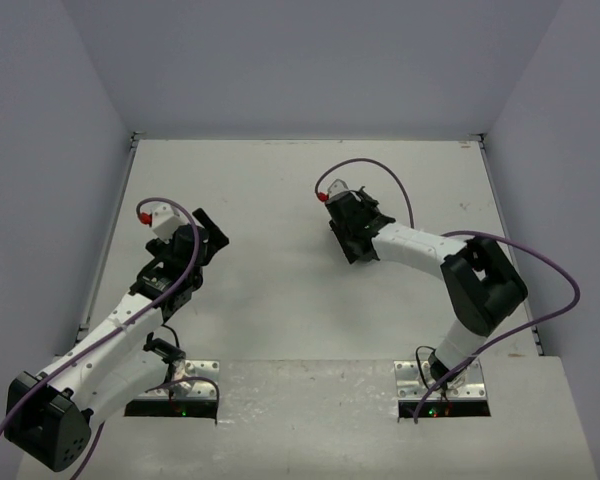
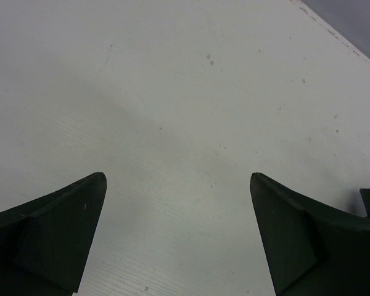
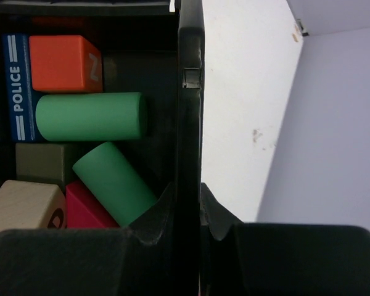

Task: Build the wood block tower

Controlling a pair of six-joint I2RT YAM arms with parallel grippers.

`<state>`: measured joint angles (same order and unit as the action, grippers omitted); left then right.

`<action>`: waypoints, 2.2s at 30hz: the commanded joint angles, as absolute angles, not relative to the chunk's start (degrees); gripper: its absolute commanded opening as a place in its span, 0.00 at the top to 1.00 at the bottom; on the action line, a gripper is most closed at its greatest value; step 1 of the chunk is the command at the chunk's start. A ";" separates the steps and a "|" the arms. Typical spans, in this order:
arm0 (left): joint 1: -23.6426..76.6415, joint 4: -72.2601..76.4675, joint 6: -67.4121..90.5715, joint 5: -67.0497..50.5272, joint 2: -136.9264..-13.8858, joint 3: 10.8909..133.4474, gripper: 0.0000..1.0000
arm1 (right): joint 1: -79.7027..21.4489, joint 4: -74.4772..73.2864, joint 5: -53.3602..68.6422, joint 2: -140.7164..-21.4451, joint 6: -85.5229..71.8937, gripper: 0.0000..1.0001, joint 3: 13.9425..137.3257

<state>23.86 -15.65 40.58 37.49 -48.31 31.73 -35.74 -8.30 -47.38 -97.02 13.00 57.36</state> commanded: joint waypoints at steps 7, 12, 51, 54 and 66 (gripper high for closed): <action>23.73 -13.56 39.60 35.84 -47.96 33.88 0.00 | -38.06 3.22 -68.64 -94.32 31.63 1.00 54.37; 23.73 -13.54 39.21 35.42 -48.34 34.10 0.00 | -38.06 -6.03 -72.82 -98.09 33.39 1.00 56.71; 23.73 -13.94 38.71 33.84 -47.02 34.07 0.00 | -45.22 -86.34 -88.93 -123.67 -14.96 1.00 78.36; 23.73 -13.97 38.76 33.58 -46.50 34.02 0.00 | -46.22 -86.31 -83.75 -122.79 -9.63 1.00 81.71; 23.73 -14.23 38.85 34.10 -48.22 34.32 0.00 | -48.69 -80.65 -74.40 -123.46 6.14 1.00 81.61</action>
